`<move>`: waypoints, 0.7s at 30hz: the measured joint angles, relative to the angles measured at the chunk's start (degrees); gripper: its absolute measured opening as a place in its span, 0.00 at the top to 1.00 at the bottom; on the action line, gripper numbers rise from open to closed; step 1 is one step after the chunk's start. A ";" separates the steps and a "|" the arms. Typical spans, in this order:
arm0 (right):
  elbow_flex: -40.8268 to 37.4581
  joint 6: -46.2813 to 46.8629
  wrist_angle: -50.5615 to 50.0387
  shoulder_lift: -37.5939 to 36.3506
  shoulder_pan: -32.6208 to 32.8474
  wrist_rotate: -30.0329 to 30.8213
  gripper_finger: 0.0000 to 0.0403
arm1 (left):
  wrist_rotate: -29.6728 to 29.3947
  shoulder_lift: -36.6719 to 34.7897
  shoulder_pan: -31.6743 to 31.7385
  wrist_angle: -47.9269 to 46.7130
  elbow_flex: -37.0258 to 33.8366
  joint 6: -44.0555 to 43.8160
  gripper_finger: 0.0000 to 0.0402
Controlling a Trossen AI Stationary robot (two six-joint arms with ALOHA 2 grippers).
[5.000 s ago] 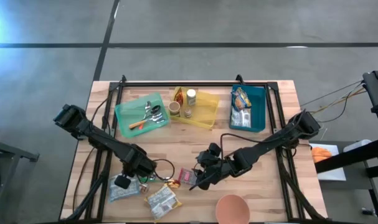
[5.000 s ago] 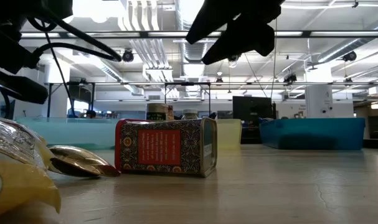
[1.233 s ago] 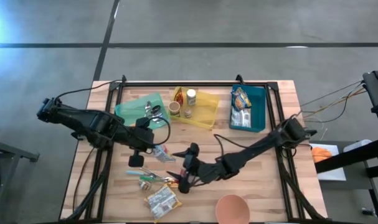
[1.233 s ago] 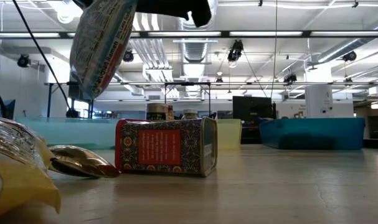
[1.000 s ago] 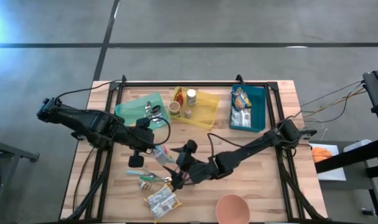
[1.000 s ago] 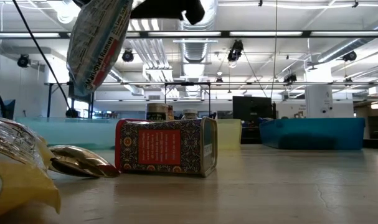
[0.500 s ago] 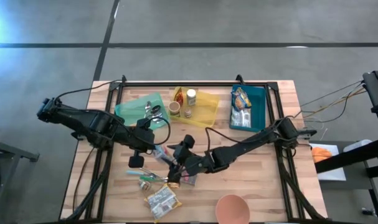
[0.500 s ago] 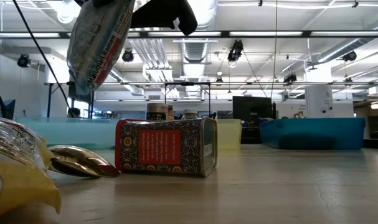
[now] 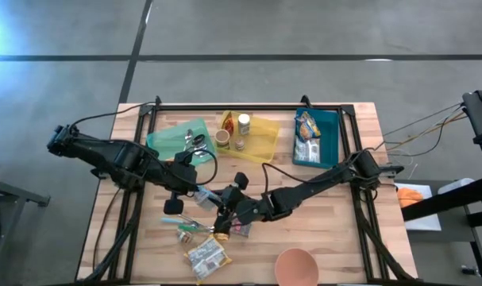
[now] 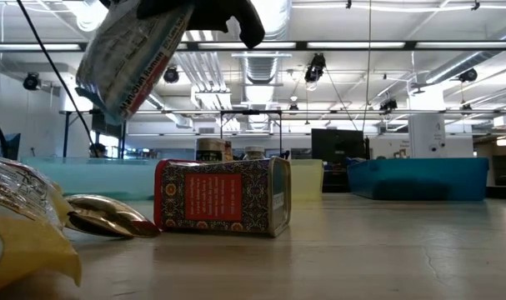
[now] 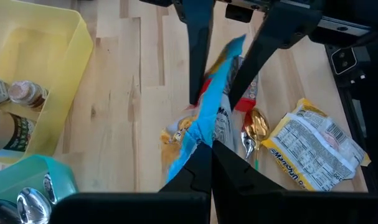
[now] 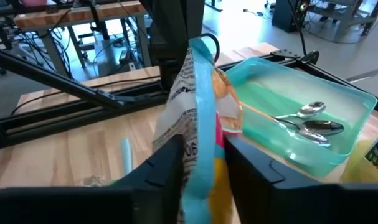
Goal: Pick & Place Food Item
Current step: Put the light blue noodle pack into the blue bin
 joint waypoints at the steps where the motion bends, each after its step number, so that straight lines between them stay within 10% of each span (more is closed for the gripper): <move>1: 0.00 -0.11 0.03 0.00 0.02 0.00 0.76 | 0.00 0.00 -0.01 0.04 0.00 0.00 1.00; 21: 0.00 -1.02 0.42 -0.13 0.02 -2.84 0.98 | 0.21 0.00 0.00 2.53 -0.04 -0.13 1.00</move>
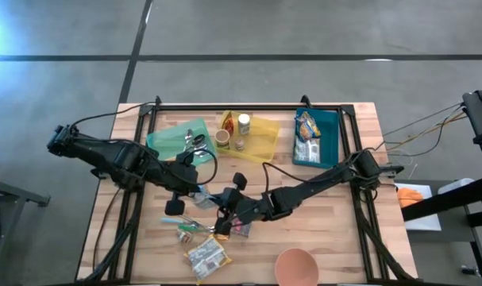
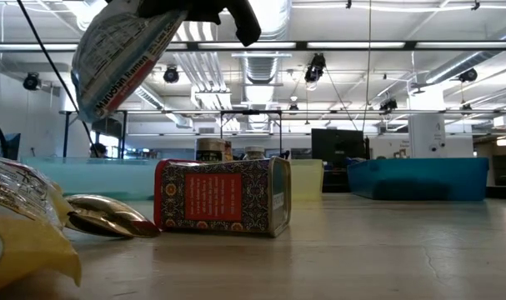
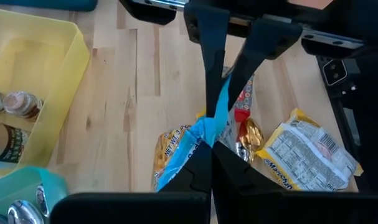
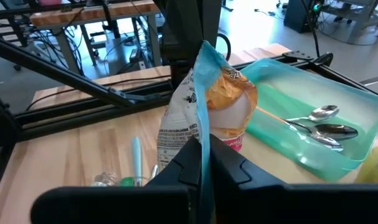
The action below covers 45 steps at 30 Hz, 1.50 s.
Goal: Pick & Place Food Item
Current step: Put the light blue noodle pack into the blue bin
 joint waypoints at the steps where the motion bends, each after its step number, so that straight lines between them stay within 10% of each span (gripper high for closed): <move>1: 0.00 -0.01 -0.01 0.00 0.02 -0.03 0.98 | 0.00 0.00 0.00 0.14 0.00 -0.01 1.00; 9: -0.01 0.71 -0.29 0.00 -0.02 -2.37 0.98 | -0.07 0.00 0.00 0.57 0.00 -2.06 0.94; 28: -0.09 3.70 -7.73 -1.53 -0.41 -4.29 0.98 | -0.20 -1.27 0.00 -1.13 0.11 -3.37 0.35; 45: -0.82 16.35 -44.74 -17.09 -6.12 4.57 0.98 | -1.09 -8.42 -0.13 1.47 0.09 -6.75 0.30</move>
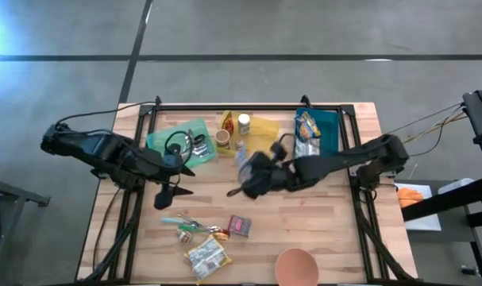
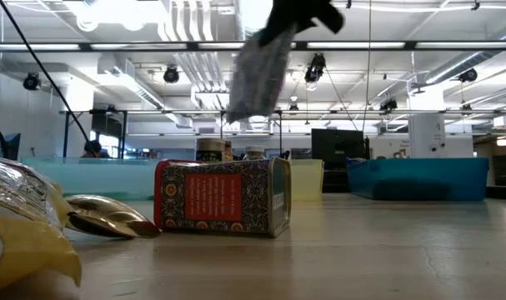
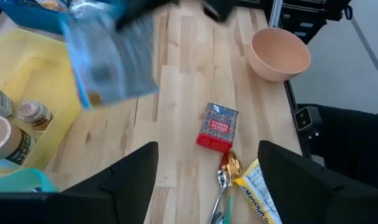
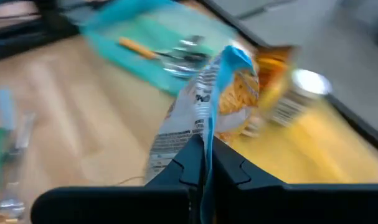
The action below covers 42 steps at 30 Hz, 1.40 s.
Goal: Pick & Place Food Item
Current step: Put the light blue noodle pack into the blue bin
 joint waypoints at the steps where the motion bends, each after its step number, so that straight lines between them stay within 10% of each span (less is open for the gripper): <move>1: -0.08 1.29 -2.80 -1.18 -0.49 0.62 0.98 | 0.00 0.11 0.00 0.00 0.00 0.00 0.30; 15: -1.25 19.53 -35.78 -16.01 -11.80 4.08 0.98 | 0.00 0.45 0.01 -0.28 -0.04 0.71 0.30; 42: -16.60 13.02 -36.24 -18.54 -43.20 -4.50 0.98 | -0.22 0.55 0.02 -2.82 -0.09 9.10 0.30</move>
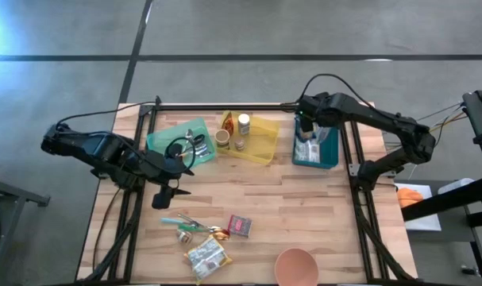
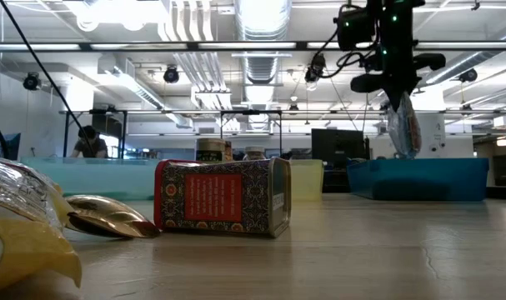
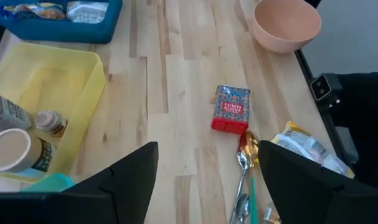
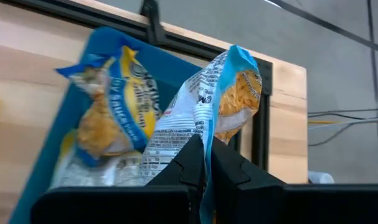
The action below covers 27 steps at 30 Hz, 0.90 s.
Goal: Pick & Place Food Item
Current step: Put the light blue noodle pack into the blue bin
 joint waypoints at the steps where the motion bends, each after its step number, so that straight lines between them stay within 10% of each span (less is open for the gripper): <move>1: -0.39 -0.43 0.22 0.00 -0.64 0.06 0.98 | 0.01 0.00 0.04 0.00 0.00 0.23 0.30; 27: 6.51 -16.84 5.96 25.45 -8.36 -3.24 0.98 | -3.38 0.00 0.04 0.17 0.00 8.56 0.30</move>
